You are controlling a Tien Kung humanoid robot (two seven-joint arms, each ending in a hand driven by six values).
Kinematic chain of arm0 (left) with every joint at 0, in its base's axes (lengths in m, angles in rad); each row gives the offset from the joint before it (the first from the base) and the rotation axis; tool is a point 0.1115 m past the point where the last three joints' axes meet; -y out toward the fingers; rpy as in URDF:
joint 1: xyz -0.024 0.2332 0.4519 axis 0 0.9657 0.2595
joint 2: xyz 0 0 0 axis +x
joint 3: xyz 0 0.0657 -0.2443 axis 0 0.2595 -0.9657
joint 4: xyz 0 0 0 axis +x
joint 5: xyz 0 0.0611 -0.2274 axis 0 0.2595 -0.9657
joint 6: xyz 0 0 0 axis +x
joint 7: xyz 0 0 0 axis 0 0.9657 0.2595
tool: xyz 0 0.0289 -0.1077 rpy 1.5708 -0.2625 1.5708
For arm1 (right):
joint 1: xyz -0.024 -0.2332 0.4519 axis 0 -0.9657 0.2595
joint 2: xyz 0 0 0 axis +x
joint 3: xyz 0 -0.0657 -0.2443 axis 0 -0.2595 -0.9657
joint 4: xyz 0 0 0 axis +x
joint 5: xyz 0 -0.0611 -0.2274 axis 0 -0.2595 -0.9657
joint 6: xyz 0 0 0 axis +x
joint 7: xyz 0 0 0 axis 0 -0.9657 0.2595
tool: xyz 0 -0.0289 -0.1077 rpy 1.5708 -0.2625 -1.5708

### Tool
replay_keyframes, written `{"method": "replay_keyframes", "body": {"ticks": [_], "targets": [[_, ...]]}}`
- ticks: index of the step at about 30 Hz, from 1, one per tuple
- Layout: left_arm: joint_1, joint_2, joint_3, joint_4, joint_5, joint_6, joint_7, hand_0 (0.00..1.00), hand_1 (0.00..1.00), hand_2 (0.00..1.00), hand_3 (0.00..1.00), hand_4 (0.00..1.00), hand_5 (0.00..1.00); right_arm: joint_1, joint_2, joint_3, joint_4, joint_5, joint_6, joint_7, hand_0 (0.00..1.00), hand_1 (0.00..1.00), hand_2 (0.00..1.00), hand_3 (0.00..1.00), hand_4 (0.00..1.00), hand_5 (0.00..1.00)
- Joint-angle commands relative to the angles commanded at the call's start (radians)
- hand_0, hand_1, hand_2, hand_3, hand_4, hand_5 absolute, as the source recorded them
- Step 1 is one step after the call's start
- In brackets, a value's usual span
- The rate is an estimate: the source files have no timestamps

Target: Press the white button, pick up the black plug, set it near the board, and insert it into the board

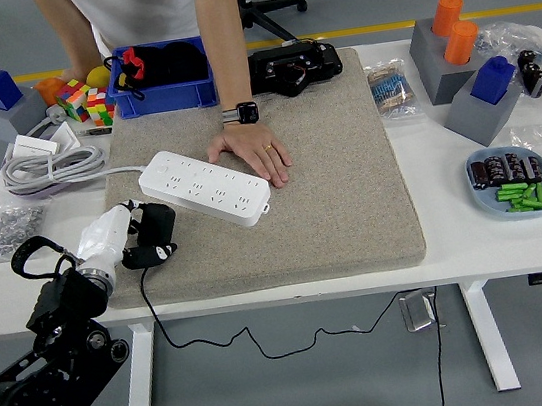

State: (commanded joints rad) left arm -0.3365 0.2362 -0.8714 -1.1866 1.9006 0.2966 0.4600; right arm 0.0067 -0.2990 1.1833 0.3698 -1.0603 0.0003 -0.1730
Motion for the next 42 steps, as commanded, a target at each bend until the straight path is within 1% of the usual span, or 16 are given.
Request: {"method": "replay_keyframes", "body": {"ticks": [2,3,8,9,11,14,15,20,21,26,27,36,40,42], "targets": [[-0.001,-0.001,0.001,0.001,-0.005,0.003,-0.003,0.266,0.485,0.475,0.752,0.815,0.145,0.0,0.0,0.001,0.0,0.0,0.0,0.0,0.782,0.68,0.658,0.616,0.674,0.436],[-0.002,0.0,0.001,0.0,-0.008,0.004,-0.005,0.22,0.393,0.428,0.715,0.78,0.103,-0.001,0.0,0.002,-0.001,-0.001,0.0,0.0,0.781,0.68,0.658,0.616,0.674,0.436],[-0.004,-0.001,0.003,0.001,-0.017,0.023,-0.031,0.22,0.393,0.428,0.715,0.78,0.103,-0.001,0.001,0.002,-0.001,0.0,0.0,0.0,0.781,0.68,0.658,0.616,0.674,0.436],[-0.004,-0.001,0.003,0.001,-0.019,0.028,-0.037,0.167,0.312,0.373,0.64,0.698,0.002,0.0,0.001,0.002,0.0,0.0,0.0,0.0,0.781,0.68,0.658,0.616,0.674,0.436],[-0.004,-0.001,0.003,0.001,-0.02,0.041,-0.053,0.167,0.312,0.373,0.64,0.698,0.002,0.0,0.001,0.001,0.001,0.0,0.0,0.0,0.781,0.68,0.658,0.616,0.674,0.436],[-0.004,-0.002,0.002,0.003,-0.021,0.038,-0.054,0.167,0.312,0.373,0.64,0.698,0.002,0.0,0.001,0.001,0.0,0.0,-0.001,0.0,0.781,0.68,0.658,0.616,0.674,0.436],[-0.004,-0.002,0.001,0.004,-0.022,0.036,-0.053,0.172,0.299,0.354,0.613,0.568,0.002,-0.001,0.001,0.0,0.0,0.0,-0.001,0.0,0.781,0.68,0.658,0.616,0.674,0.436],[-0.003,-0.001,-0.003,0.009,-0.041,0.044,-0.064,0.172,0.299,0.354,0.613,0.568,0.002,0.0,0.002,0.0,0.0,0.0,-0.001,0.001,0.781,0.68,0.658,0.616,0.674,0.436],[-0.003,-0.001,-0.004,0.01,-0.046,0.049,-0.071,0.173,0.294,0.346,0.603,0.53,0.002,0.0,0.002,0.0,0.0,0.0,-0.001,0.001,0.781,0.68,0.658,0.616,0.674,0.436],[-0.006,0.0,-0.009,0.016,-0.068,0.059,-0.085,0.173,0.294,0.346,0.603,0.53,0.002,0.001,0.002,0.002,0.001,0.001,-0.002,0.003,0.781,0.68,0.658,0.616,0.674,0.436],[-0.006,0.0,-0.01,0.017,-0.077,0.061,-0.089,0.169,0.291,0.334,0.581,0.556,0.002,0.001,0.002,0.002,0.001,0.001,-0.002,0.003,0.781,0.68,0.658,0.616,0.673,0.436],[-0.004,0.0,-0.015,0.024,-0.139,0.064,-0.107,0.166,0.285,0.334,0.572,0.541,0.002,-0.001,0.002,0.001,0.0,0.002,-0.003,0.005,0.783,0.68,0.658,0.616,0.673,0.437],[-0.004,-0.001,-0.016,0.025,-0.141,0.065,-0.109,0.151,0.274,0.334,0.563,0.529,0.002,-0.001,0.002,0.001,0.0,0.002,-0.003,0.005,0.782,0.679,0.658,0.616,0.672,0.436],[-0.003,-0.001,-0.017,0.026,-0.141,0.059,-0.105,0.151,0.274,0.334,0.563,0.529,0.002,-0.001,0.002,0.0,0.0,0.002,-0.003,0.006,0.782,0.679,0.658,0.616,0.672,0.436]]}}
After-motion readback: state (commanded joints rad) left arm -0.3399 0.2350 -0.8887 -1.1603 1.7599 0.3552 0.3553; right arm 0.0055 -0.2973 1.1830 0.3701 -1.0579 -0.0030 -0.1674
